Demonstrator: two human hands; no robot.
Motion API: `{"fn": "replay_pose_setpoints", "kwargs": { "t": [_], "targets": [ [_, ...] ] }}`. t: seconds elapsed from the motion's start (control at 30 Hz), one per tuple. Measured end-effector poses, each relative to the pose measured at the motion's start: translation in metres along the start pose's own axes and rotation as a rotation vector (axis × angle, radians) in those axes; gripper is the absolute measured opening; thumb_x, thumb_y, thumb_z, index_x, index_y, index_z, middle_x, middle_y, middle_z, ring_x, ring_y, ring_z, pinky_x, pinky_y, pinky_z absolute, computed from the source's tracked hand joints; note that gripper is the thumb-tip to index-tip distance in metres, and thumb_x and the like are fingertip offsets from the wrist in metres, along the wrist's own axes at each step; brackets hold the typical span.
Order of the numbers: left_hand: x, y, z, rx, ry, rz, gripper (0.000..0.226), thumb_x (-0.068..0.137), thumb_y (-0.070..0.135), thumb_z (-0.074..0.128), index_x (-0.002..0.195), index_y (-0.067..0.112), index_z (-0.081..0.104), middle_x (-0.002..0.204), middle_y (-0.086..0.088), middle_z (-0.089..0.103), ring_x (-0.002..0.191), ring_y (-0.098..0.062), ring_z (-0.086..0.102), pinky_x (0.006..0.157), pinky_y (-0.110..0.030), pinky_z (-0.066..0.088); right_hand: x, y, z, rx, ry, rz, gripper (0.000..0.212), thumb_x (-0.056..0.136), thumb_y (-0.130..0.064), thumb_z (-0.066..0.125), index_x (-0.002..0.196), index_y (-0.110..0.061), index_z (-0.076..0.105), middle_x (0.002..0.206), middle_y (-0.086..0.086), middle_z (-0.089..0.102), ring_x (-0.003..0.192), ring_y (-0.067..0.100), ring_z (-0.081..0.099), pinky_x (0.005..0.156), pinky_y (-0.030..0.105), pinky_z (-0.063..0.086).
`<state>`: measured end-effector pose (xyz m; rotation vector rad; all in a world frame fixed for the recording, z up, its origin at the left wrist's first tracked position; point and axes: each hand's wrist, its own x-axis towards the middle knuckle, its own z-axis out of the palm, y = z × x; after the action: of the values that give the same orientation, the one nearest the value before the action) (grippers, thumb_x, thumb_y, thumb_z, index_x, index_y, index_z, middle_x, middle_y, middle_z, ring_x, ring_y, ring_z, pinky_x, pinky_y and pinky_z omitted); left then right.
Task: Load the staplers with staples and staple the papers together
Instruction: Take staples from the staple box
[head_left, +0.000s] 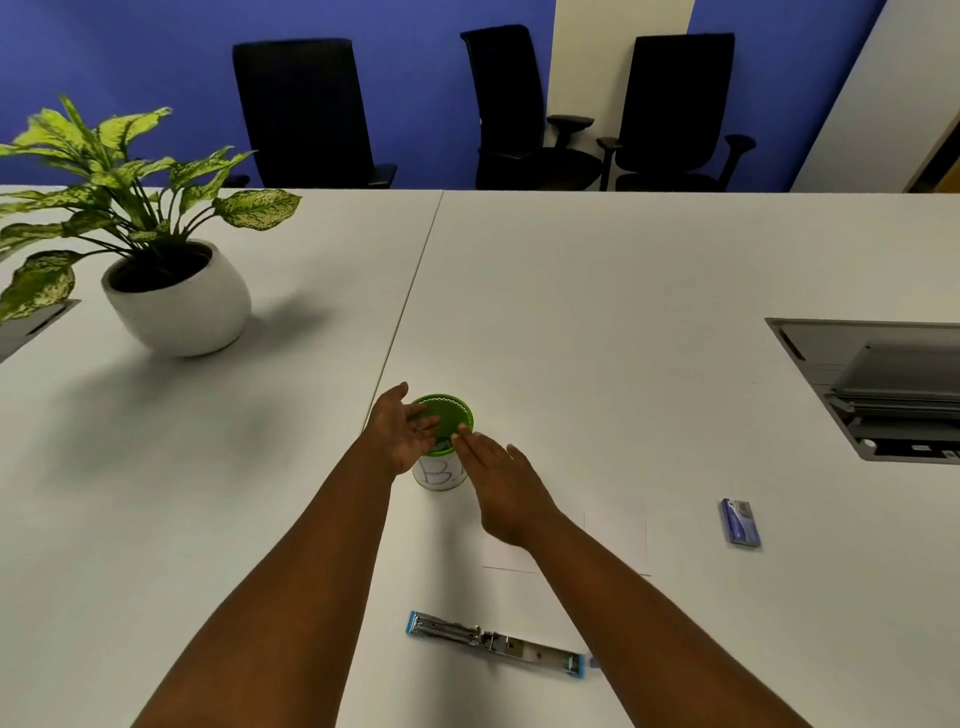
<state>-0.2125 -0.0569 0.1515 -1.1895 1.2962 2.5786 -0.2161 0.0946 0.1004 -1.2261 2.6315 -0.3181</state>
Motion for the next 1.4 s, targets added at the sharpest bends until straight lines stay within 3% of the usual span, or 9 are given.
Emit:
{"fn": "replay_pose_setpoints", "kwargs": {
  "t": [0.23, 0.43, 0.6, 0.73, 0.9, 1.0, 1.13, 1.27, 1.4],
  "targets": [
    [0.001, 0.002, 0.004, 0.019, -0.063, -0.04, 0.075, 0.094, 0.055, 0.023, 0.141, -0.004, 0.026, 0.145, -0.022, 0.036, 0.133, -0.036, 0.036, 0.093, -0.04, 0.034, 0.003, 0.004, 0.007, 0.017, 0.015, -0.01, 0.085, 0.083, 0.001, 0.052, 0.148, -0.013, -0.001, 0.158, 0.004, -0.005, 0.145, 0.02, 0.006, 0.117, 0.042, 0.014],
    [-0.005, 0.004, 0.007, 0.238, -0.022, 0.01, 0.052, 0.1, 0.035, 0.029, 0.138, -0.001, 0.035, 0.143, -0.022, 0.039, 0.132, -0.033, 0.038, 0.102, -0.039, 0.034, 0.0, 0.006, 0.002, 0.134, 0.094, -0.042, 0.079, 0.083, 0.005, 0.047, 0.148, -0.013, 0.005, 0.158, 0.004, 0.003, 0.143, 0.022, 0.016, 0.114, 0.039, 0.025],
    [-0.011, -0.002, -0.001, 0.424, 0.059, 0.299, 0.032, 0.097, 0.007, 0.039, 0.125, -0.003, 0.052, 0.127, -0.021, 0.056, 0.115, -0.029, 0.055, 0.09, -0.029, 0.045, -0.027, 0.02, 0.001, 0.352, 0.279, 0.113, 0.062, 0.092, -0.009, 0.046, 0.146, -0.021, 0.019, 0.153, -0.003, 0.027, 0.138, 0.015, 0.027, 0.11, 0.026, 0.025],
    [-0.026, -0.025, -0.011, 0.439, 0.094, 0.469, 0.028, 0.091, 0.01, 0.055, 0.115, -0.002, 0.061, 0.101, -0.016, 0.066, 0.085, -0.019, 0.065, 0.067, -0.015, 0.054, -0.068, 0.06, 0.017, 0.365, 0.334, 0.291, 0.056, 0.089, -0.01, 0.052, 0.141, -0.02, 0.034, 0.141, 0.004, 0.045, 0.131, 0.02, 0.038, 0.107, 0.026, 0.03],
    [-0.039, -0.067, -0.01, 0.424, 0.054, 0.392, 0.028, 0.093, 0.02, 0.052, 0.108, 0.0, 0.064, 0.086, -0.007, 0.067, 0.08, -0.015, 0.064, 0.079, -0.024, 0.049, -0.118, 0.125, 0.019, 0.215, 0.41, 0.661, 0.048, 0.089, -0.015, 0.054, 0.135, -0.014, 0.044, 0.143, 0.014, 0.041, 0.133, 0.03, 0.032, 0.108, 0.04, 0.03],
    [-0.045, -0.091, -0.003, 0.403, 0.023, 0.308, 0.025, 0.095, 0.016, 0.045, 0.107, 0.002, 0.063, 0.088, -0.008, 0.067, 0.086, -0.022, 0.064, 0.081, -0.027, 0.048, -0.138, 0.149, 0.013, 0.12, 0.243, 0.872, 0.055, 0.092, -0.027, 0.051, 0.143, -0.022, 0.029, 0.152, 0.015, 0.019, 0.138, 0.034, 0.023, 0.108, 0.044, 0.031],
    [-0.051, -0.115, 0.002, 0.383, -0.046, 0.089, 0.03, 0.099, 0.016, 0.035, 0.098, 0.005, 0.063, 0.104, -0.014, 0.064, 0.096, -0.027, 0.06, 0.081, -0.03, 0.048, -0.152, 0.167, 0.014, 0.029, 0.034, 0.876, 0.058, 0.095, -0.037, 0.044, 0.145, -0.027, 0.019, 0.155, 0.014, 0.006, 0.138, 0.036, 0.022, 0.108, 0.044, 0.033],
    [-0.06, -0.129, 0.004, 0.267, -0.061, -0.03, 0.032, 0.099, 0.016, 0.032, 0.092, 0.007, 0.062, 0.098, -0.011, 0.064, 0.089, -0.022, 0.061, 0.077, -0.03, 0.047, -0.164, 0.168, 0.025, 0.056, 0.116, 0.838, 0.044, 0.093, -0.029, 0.05, 0.133, -0.013, 0.043, 0.15, 0.007, 0.027, 0.124, 0.03, 0.041, 0.097, 0.037, 0.042],
    [-0.07, -0.137, 0.008, 0.228, -0.031, -0.051, 0.029, 0.097, 0.013, 0.036, 0.089, 0.006, 0.063, 0.092, -0.011, 0.064, 0.085, -0.022, 0.061, 0.076, -0.03, 0.048, -0.177, 0.158, 0.035, 0.132, 0.391, 0.799, 0.012, 0.087, -0.009, 0.057, 0.087, 0.0, 0.064, 0.102, 0.018, 0.058, 0.086, 0.035, 0.058, 0.063, 0.029, 0.038]
  ]
}}
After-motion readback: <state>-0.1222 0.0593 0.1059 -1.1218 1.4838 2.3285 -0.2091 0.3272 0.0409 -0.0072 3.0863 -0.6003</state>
